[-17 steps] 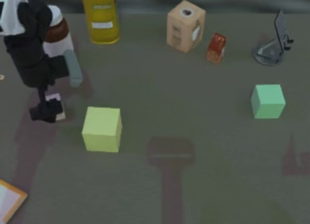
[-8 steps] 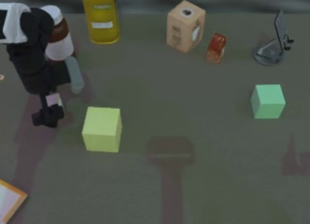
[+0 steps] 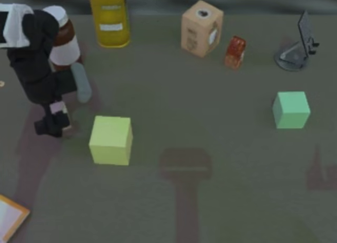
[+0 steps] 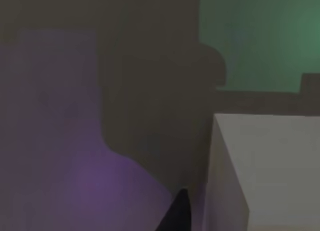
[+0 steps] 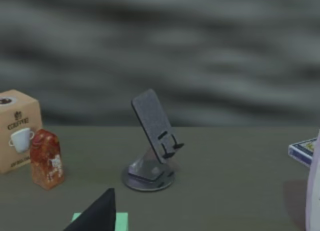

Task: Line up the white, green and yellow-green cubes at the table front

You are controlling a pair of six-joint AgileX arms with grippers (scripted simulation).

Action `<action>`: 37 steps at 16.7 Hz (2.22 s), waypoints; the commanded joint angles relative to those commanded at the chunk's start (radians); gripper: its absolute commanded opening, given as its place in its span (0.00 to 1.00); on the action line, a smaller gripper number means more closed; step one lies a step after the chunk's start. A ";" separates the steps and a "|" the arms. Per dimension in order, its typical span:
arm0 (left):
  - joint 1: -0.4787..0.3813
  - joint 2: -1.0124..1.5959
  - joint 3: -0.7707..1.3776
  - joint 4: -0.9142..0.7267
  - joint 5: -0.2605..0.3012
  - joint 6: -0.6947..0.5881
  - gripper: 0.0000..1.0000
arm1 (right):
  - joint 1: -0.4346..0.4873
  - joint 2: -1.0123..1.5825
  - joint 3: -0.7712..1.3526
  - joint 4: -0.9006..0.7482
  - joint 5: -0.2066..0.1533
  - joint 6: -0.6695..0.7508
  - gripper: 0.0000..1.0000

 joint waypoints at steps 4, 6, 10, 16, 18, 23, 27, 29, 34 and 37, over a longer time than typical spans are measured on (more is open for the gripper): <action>0.000 0.000 0.000 0.000 0.000 0.000 0.00 | 0.000 0.000 0.000 0.000 0.000 0.000 1.00; 0.000 0.000 0.000 0.000 0.000 0.000 0.00 | 0.000 0.000 0.000 0.000 0.000 0.000 1.00; 0.000 0.000 0.000 0.000 0.000 0.000 0.00 | 0.000 0.000 0.000 0.000 0.000 0.000 1.00; 0.006 -0.064 0.053 -0.109 0.011 -0.014 0.00 | 0.000 0.000 0.000 0.000 0.000 0.000 1.00; 0.013 -0.090 0.096 -0.191 0.010 -0.016 0.00 | 0.000 0.000 0.000 0.000 0.000 0.000 1.00; 0.019 -0.127 0.146 -0.268 0.009 -0.018 0.00 | 0.000 0.000 0.000 0.000 0.000 0.000 1.00; 0.000 -0.122 0.147 -0.267 0.009 -0.024 0.00 | 0.000 0.000 0.000 0.000 0.000 0.000 1.00; -0.056 -0.117 0.159 -0.274 0.008 -0.056 0.00 | 0.000 0.000 0.000 0.000 0.000 0.000 1.00; -0.339 -0.103 0.198 -0.304 0.007 -0.227 0.00 | 0.000 0.000 0.000 0.000 0.000 0.000 1.00; -0.562 -0.097 0.217 -0.326 0.008 -0.359 0.00 | 0.000 0.000 0.000 0.000 0.000 0.000 1.00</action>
